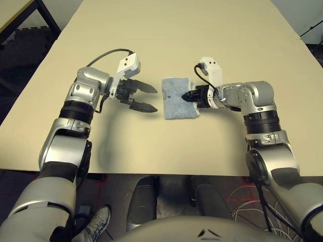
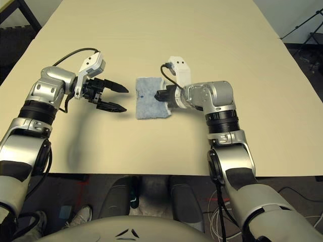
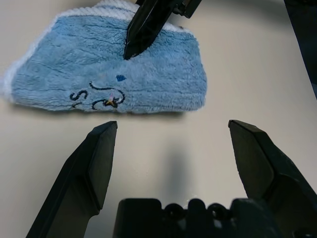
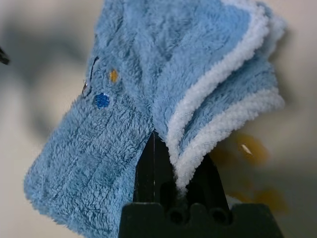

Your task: Wipe the water off the table with a rag.

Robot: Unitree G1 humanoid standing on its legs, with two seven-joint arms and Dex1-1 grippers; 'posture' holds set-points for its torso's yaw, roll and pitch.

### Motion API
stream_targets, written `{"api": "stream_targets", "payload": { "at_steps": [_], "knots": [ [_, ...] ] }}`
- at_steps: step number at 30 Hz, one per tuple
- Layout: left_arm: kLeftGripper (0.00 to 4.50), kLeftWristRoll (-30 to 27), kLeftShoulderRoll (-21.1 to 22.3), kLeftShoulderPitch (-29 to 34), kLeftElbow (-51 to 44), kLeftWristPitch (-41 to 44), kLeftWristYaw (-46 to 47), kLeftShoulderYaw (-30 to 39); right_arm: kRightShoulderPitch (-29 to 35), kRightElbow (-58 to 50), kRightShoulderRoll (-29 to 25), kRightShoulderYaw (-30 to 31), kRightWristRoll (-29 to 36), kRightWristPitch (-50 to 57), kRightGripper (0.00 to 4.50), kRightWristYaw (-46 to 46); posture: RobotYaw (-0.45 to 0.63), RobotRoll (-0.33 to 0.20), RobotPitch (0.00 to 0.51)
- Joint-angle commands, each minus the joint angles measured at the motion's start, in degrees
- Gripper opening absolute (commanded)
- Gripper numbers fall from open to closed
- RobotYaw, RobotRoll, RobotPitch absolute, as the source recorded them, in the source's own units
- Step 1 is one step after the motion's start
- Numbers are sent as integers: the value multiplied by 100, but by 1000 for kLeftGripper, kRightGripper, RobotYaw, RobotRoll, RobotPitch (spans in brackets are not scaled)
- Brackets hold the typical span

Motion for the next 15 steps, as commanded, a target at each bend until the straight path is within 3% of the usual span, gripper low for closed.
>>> {"api": "stream_targets", "payload": {
  "at_steps": [1,15],
  "knots": [
    [4500,71,-60,75,7,-6,-47,-110,144,-36,-417,-29,-74,182,31,-80,-43,0,174],
    [4500,101,-52,43,169,-89,-37,-104,236,120,-2087,24,2,200,31,380,-55,0,176]
  ]
}}
